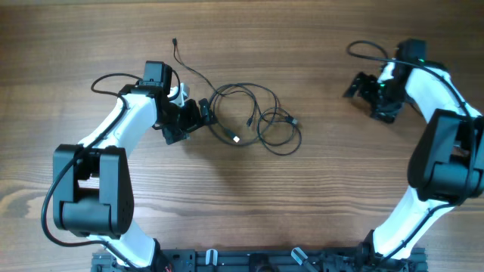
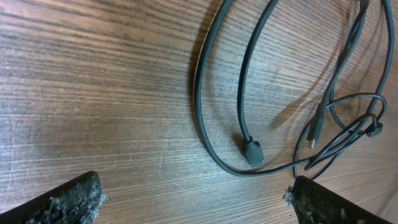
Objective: Untangle cables
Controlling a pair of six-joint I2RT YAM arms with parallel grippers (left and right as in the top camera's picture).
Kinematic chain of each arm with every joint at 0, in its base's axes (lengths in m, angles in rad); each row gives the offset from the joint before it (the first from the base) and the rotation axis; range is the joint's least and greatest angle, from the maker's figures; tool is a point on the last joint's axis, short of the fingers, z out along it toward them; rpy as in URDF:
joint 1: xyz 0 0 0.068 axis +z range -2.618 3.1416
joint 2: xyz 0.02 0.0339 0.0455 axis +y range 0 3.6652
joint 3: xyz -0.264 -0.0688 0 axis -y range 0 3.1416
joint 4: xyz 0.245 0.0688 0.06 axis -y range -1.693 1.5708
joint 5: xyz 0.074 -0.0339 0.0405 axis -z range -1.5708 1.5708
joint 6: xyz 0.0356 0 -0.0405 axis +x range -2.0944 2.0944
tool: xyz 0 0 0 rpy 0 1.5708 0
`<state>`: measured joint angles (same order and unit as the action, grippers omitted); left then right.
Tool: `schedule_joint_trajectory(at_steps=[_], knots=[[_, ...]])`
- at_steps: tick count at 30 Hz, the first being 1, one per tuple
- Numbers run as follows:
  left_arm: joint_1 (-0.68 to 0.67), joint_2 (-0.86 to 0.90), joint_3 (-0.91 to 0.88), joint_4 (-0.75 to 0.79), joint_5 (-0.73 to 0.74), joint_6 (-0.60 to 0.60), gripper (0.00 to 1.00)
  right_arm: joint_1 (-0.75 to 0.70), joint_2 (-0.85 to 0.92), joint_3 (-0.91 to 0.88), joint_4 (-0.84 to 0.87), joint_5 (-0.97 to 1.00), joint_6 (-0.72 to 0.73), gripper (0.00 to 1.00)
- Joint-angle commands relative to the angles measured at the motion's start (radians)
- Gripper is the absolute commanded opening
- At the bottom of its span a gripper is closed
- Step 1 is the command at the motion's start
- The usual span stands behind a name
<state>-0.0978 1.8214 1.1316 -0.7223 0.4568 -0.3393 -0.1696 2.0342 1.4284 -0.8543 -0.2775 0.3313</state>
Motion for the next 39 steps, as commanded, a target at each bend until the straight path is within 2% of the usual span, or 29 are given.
schedule_joint_trajectory(at_steps=[1, 3, 5, 6, 7, 8, 10, 11, 12, 13, 14, 17, 19, 21, 24, 26, 27, 30, 33, 39], knots=[[0.004, 0.008, -0.002, 0.000, -0.006, -0.006, 1.00, 0.080, -0.056, 0.175, -0.140, -0.005, -0.106, 1.00], [0.004, 0.008, -0.002, 0.026, -0.006, -0.006, 1.00, 0.138, -0.056, 0.231, -0.205, -0.013, -0.149, 1.00], [0.005, 0.008, -0.001, 0.081, -0.005, -0.012, 1.00, 0.191, -0.058, 0.233, -0.191, -0.066, -0.150, 1.00], [0.005, 0.008, -0.001, 0.095, -0.007, -0.026, 0.90, 0.227, -0.054, 0.229, -0.158, -0.143, -0.167, 1.00], [0.005, 0.008, -0.001, 0.099, -0.030, -0.054, 0.21, 0.251, -0.054, 0.223, -0.130, -0.208, -0.193, 1.00], [0.005, 0.008, -0.001, 0.094, -0.084, -0.105, 0.04, 0.277, -0.054, 0.212, -0.095, -0.258, -0.203, 1.00], [0.005, 0.008, -0.002, 0.092, -0.146, -0.140, 0.04, 0.347, -0.052, 0.187, -0.023, -0.269, -0.198, 0.75], [0.005, 0.008, -0.002, 0.095, -0.145, -0.140, 0.04, 0.365, -0.051, 0.181, -0.006, -0.264, -0.198, 0.56], [0.002, 0.008, -0.002, 0.098, -0.143, -0.140, 0.04, 0.402, -0.044, 0.174, 0.024, -0.254, -0.197, 0.18], [-0.004, 0.008, -0.002, 0.103, -0.144, -0.140, 0.17, 0.443, -0.039, 0.161, 0.069, -0.254, -0.198, 0.04], [-0.010, 0.008, -0.002, 0.109, -0.145, -0.140, 0.27, 0.475, -0.035, 0.148, 0.116, -0.252, -0.198, 0.06], [-0.019, 0.008, -0.002, 0.106, -0.205, -0.144, 0.36, 0.552, -0.027, 0.105, 0.254, -0.143, -0.198, 0.22], [-0.005, 0.008, -0.002, 0.080, -0.260, -0.179, 0.49, 0.589, -0.027, 0.087, 0.307, -0.086, -0.200, 0.24], [0.026, 0.008, -0.002, 0.050, -0.262, -0.178, 0.54, 0.627, -0.027, 0.071, 0.358, -0.078, -0.201, 0.25], [0.093, 0.008, -0.002, 0.003, -0.268, -0.179, 0.56, 0.678, -0.027, 0.062, 0.386, -0.077, -0.197, 0.26], [0.145, 0.008, -0.002, -0.021, -0.268, -0.179, 0.66, 0.723, -0.027, 0.049, 0.410, -0.077, -0.171, 0.33], [0.167, 0.008, -0.002, -0.030, -0.268, -0.179, 0.77, 0.737, -0.024, 0.048, 0.415, -0.077, -0.171, 0.36], [0.230, 0.008, -0.002, -0.051, -0.268, -0.178, 1.00, 0.792, -0.006, 0.048, 0.452, -0.076, -0.171, 0.46], [0.267, 0.008, -0.002, -0.058, -0.268, -0.166, 1.00, 0.841, 0.043, 0.048, 0.506, -0.011, -0.132, 0.52], [0.269, 0.008, -0.002, -0.056, -0.268, -0.166, 1.00, 0.861, 0.148, 0.048, 0.592, 0.092, -0.092, 0.55]])
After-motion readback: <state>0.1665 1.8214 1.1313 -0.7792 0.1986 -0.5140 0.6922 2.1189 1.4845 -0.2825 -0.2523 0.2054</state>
